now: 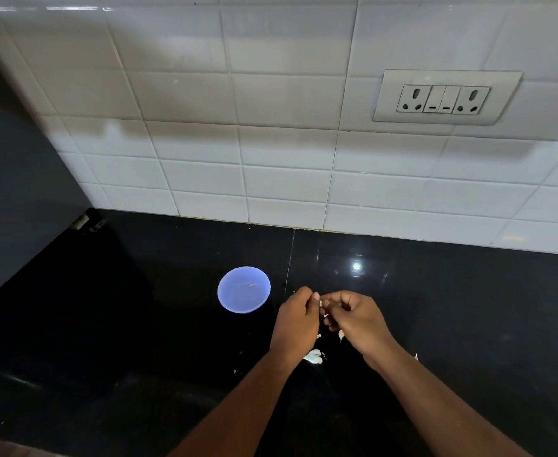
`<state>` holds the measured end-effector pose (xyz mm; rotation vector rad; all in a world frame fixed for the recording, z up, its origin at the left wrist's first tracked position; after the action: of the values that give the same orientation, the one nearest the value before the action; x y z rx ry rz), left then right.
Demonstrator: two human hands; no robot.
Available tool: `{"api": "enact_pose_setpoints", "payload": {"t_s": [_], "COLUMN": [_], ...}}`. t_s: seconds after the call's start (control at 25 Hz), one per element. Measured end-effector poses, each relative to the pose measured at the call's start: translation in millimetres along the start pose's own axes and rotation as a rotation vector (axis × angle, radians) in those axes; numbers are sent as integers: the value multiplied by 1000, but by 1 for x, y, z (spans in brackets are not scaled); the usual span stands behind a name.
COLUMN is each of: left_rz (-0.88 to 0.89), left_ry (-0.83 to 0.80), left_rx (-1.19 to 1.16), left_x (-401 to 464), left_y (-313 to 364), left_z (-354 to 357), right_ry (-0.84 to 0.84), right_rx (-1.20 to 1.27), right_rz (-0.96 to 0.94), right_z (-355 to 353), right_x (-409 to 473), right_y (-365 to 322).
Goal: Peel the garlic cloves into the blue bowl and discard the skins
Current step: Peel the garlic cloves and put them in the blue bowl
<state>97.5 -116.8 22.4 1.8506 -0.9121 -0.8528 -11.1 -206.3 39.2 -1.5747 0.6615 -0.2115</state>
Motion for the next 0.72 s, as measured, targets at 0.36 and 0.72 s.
{"api": "enact_pose_setpoints", "payload": {"t_s": [0.36, 0.72], "left_rz": [-137, -217], "left_ry": [-46, -95], "left_rx": [-379, -705], "left_x": [0, 4], "left_y": [-2, -9], "left_z": [9, 20], "right_ry": [-64, 22], "right_rx": [-31, -49], "right_rz": [-43, -146], "right_z": [1, 1], "right_x": [1, -4], "right_y": [-4, -2]}}
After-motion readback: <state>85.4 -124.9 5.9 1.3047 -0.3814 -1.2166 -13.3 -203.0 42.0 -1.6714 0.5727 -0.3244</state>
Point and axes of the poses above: each hand's wrist, its own x-axis towards the middle knuckle, its own z-axis out of the palm, y = z × x, the point moved 7 cm from there along x, towards the middle knuckle, and after that the axes turned 15 degrees about -y, right-handed, at the moved point
